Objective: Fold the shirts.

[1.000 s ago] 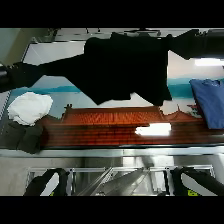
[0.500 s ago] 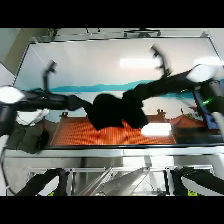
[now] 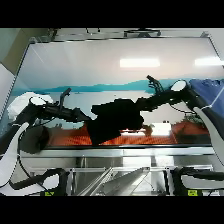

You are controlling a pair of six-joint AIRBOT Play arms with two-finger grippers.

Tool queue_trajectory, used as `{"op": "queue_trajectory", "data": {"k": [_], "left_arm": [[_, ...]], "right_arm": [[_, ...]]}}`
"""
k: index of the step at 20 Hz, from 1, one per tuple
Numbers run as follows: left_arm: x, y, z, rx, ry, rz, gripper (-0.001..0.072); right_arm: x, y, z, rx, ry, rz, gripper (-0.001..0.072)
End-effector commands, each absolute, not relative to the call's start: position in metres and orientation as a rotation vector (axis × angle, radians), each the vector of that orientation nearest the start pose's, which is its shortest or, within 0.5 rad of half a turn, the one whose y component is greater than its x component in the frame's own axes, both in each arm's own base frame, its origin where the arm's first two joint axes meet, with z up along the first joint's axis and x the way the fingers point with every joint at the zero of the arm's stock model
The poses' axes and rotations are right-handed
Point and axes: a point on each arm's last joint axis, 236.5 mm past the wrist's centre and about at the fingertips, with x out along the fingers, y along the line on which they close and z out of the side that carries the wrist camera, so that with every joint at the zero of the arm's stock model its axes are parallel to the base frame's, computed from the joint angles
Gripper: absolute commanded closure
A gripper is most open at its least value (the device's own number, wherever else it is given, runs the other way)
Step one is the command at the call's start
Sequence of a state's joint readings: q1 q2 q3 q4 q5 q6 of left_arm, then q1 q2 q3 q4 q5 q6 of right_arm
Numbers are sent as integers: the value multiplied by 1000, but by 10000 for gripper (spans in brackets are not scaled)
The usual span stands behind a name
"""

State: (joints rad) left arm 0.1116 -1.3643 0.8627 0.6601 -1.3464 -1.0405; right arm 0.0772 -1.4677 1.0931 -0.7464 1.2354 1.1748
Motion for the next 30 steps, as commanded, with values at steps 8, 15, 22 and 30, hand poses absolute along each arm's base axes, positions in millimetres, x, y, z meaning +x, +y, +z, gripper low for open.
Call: {"op": "queue_trajectory", "data": {"k": [8,15,22,30], "left_arm": [[347,-67,13,-690,1229,-600,682],[346,-75,15,-661,1232,-635,681],[346,-74,15,-661,1231,-633,681],[345,-75,16,-663,1234,-637,681]], "right_arm": [[304,157,-86,580,1466,576,210],[288,254,-100,597,1460,679,211],[280,292,-95,622,1434,728,211],[259,310,-77,662,1459,853,365]]}}
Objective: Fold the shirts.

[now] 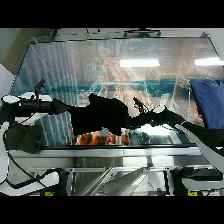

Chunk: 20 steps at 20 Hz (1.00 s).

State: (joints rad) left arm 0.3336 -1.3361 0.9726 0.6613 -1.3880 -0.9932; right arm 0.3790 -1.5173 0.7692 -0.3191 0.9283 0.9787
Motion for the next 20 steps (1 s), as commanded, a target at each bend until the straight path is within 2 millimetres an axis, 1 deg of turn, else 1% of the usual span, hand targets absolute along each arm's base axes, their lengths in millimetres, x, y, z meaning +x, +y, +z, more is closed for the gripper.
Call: {"op": "queue_trajectory", "data": {"k": [1,3,4,5,6,8,10,12,14,15,16,18,19,20], "left_arm": [[345,-75,16,-663,1234,-638,681],[345,-75,16,-663,1233,-638,681],[345,-75,16,-664,1234,-638,682],[345,-75,16,-664,1234,-638,681],[345,-75,16,-663,1234,-638,681],[345,-75,16,-664,1234,-638,682],[345,-75,16,-663,1233,-638,681],[345,-75,16,-664,1234,-638,681],[345,-75,16,-665,1233,-638,682],[346,-75,16,-665,1231,-637,681],[346,-75,16,-666,1229,-636,682],[348,-76,19,-671,1220,-642,682],[350,-78,25,-684,1207,-655,682],[353,-81,35,-704,1184,-676,682]], "right_arm": [[254,315,-79,652,1467,856,365],[243,324,-84,616,1482,868,364],[238,327,-87,600,1491,875,352],[235,327,-89,586,1499,879,292],[234,326,-91,573,1504,877,275],[232,318,-99,542,1527,847,275],[230,317,-101,538,1544,830,273],[237,320,-102,549,1515,810,266],[253,330,-98,589,1438,789,280],[262,336,-92,626,1394,794,375],[270,341,-83,661,1347,816,610],[281,350,-66,721,1281,852,669],[284,353,-58,728,1262,877,690],[284,353,-48,735,1252,908,690]]}}
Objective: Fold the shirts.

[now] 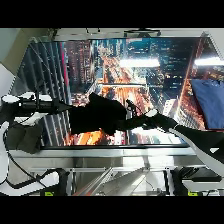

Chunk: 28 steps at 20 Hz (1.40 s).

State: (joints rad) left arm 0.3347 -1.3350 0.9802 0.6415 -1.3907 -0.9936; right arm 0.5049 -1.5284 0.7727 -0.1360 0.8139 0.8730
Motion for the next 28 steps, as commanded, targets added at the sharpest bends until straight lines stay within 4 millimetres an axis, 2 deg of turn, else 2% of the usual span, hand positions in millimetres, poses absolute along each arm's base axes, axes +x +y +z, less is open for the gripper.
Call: {"op": "queue_trajectory", "data": {"k": [1,3,4,6,8,10,12,13,15,16,17,19,21,23,25,27,28], "left_arm": [[356,-83,47,-723,1150,-697,682],[363,-83,88,-754,1030,-741,682],[365,-85,121,-754,933,-784,682],[356,-90,195,-710,717,-896,682],[334,-97,283,-668,468,-988,682],[297,-107,361,-584,253,-1057,682],[250,-126,420,-454,90,-1115,681],[226,-139,442,-388,25,-1138,681],[186,-160,479,-254,-102,-1126,681],[172,-167,494,-189,-167,-1093,681],[171,-168,501,-134,-193,-1021,681],[192,-154,491,-88,-133,-845,680],[223,-134,460,-126,-20,-767,680],[258,-121,415,-255,118,-803,680],[296,-121,347,-402,312,-865,680],[328,-133,256,-500,564,-883,680],[342,-139,204,-527,694,-861,680]], "right_arm": [[285,350,-35,741,1236,938,690],[294,333,6,754,1159,999,691],[303,318,36,775,1089,1026,691],[315,285,105,784,920,1079,691],[315,251,184,752,724,1112,691],[295,229,258,674,542,1143,691],[260,221,322,582,380,1175,692],[241,221,345,542,318,1194,692],[206,221,381,483,221,1219,691],[194,220,392,469,190,1222,691],[189,220,394,448,175,1214,691],[203,216,373,416,251,1140,691],[236,209,333,406,389,1041,691],[269,204,291,448,530,977,690],[303,204,241,521,677,944,690],[331,209,179,603,847,915,690],[343,213,145,629,929,906,690]]}}
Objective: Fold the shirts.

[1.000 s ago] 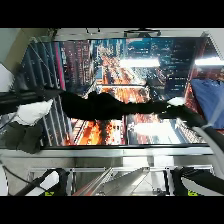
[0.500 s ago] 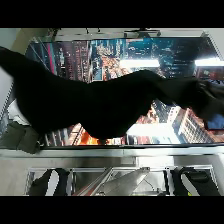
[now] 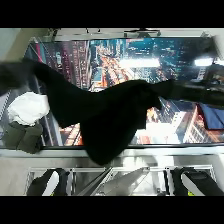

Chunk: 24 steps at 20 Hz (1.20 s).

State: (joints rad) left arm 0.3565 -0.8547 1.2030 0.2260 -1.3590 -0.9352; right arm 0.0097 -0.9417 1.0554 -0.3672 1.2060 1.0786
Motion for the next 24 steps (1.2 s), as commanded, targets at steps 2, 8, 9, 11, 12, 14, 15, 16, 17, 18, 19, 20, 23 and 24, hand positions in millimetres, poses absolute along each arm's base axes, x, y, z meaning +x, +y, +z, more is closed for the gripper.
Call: {"op": "queue_trajectory", "data": {"k": [2,8,9,11,12,14,15,16,17,18,19,20,23,24], "left_arm": [[364,-150,110,-549,889,-798,680],[423,-147,0,-679,1117,-815,681],[430,-142,4,-679,1116,-837,682],[444,-134,15,-676,1096,-850,681],[450,-130,21,-667,1077,-849,681],[460,-126,32,-643,1041,-848,681],[463,-125,36,-633,1029,-850,681],[464,-125,38,-629,1023,-851,681],[464,-125,39,-629,1023,-851,681],[464,-125,37,-627,1025,-850,681],[464,-125,37,-626,1025,-849,681],[464,-125,38,-628,1024,-850,681],[464,-125,38,-628,1024,-850,681],[464,-125,38,-627,1024,-850,680]], "right_arm": [[367,220,75,675,1067,864,690],[421,201,-30,829,1186,808,466],[422,192,-17,838,1172,835,466],[423,168,10,850,1127,855,488],[421,157,18,838,1116,848,488],[404,138,19,765,1170,811,487],[388,134,13,718,1228,785,487],[371,135,5,683,1277,768,487],[351,142,-4,651,1318,764,484],[334,150,-15,625,1344,761,469],[319,158,-30,596,1367,748,325],[309,165,-46,572,1386,722,138],[298,177,-79,541,1424,675,39],[296,181,-83,538,1437,671,39]]}}
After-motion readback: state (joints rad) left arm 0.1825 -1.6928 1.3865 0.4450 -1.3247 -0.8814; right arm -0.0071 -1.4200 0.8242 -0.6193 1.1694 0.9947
